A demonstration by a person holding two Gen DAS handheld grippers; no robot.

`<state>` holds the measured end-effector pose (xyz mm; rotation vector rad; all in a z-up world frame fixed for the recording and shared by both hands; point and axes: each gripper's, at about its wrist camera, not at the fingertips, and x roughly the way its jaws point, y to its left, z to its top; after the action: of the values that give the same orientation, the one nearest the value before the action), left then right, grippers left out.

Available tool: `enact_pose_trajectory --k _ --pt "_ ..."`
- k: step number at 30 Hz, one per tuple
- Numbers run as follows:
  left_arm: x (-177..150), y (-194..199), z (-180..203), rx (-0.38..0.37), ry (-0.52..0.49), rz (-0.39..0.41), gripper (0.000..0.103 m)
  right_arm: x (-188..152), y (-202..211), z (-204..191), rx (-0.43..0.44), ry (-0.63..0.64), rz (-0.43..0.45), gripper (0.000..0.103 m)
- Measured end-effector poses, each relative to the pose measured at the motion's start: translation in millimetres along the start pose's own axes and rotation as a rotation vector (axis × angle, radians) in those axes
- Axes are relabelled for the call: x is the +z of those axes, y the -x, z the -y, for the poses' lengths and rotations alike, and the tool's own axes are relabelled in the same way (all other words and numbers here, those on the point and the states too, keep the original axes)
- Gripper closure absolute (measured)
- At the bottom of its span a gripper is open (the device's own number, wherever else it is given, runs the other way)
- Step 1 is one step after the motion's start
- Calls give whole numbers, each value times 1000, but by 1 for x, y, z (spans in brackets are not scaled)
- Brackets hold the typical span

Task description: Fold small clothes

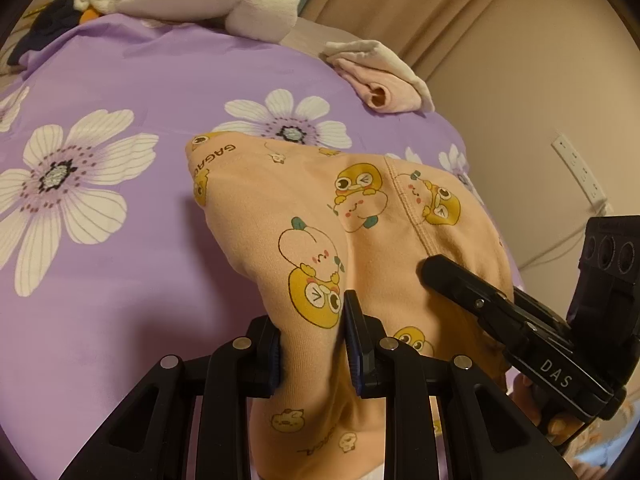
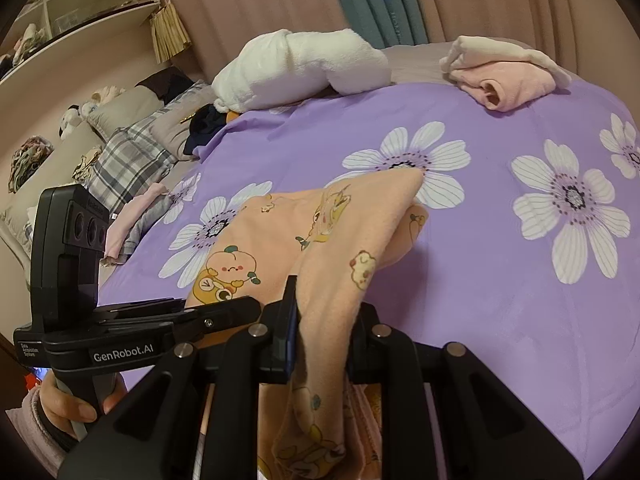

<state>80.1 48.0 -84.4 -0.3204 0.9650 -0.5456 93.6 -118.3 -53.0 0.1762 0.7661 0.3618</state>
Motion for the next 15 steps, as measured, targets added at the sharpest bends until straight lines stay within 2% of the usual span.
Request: enact_pose_trajectory --k 15 --pt "9 -17 -24 44 15 -8 79 10 -36 -9 6 25 -38 84"
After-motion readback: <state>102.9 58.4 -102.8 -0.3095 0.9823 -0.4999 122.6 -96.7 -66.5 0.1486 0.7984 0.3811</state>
